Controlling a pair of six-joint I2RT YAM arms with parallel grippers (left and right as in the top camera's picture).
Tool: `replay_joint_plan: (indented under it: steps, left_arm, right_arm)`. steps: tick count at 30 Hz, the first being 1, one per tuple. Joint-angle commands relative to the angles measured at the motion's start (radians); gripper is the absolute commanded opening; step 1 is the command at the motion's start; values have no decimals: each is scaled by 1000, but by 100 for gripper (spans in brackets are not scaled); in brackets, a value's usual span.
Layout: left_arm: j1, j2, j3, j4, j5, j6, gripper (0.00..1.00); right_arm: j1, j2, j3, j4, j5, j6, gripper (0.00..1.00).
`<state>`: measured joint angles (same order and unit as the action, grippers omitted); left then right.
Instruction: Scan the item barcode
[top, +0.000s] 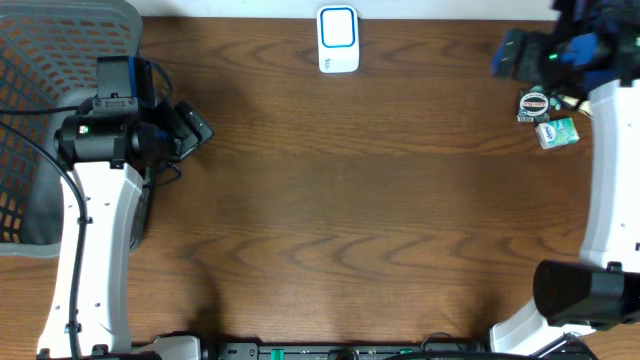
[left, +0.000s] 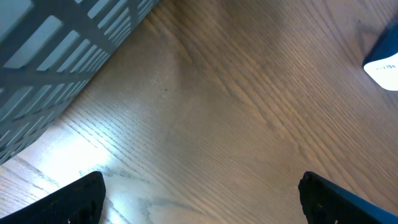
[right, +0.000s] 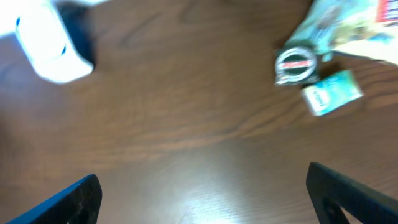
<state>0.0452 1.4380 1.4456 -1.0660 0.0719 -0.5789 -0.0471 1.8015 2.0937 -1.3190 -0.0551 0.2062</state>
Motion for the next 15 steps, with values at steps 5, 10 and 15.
replay_joint_plan:
  steps: [5, 10, 15]
  left_arm:
    - [5, 0, -2, 1, -13, -1, 98]
    - [5, 0, -2, 1, -13, -1, 98]
    - [5, 0, -2, 1, -13, -1, 98]
  right_arm:
    - [82, -214, -335, 105, 35, 49, 99]
    - [83, -486, -678, 308, 28, 52, 99]
    - [82, -737, -948, 423, 26, 51, 99]
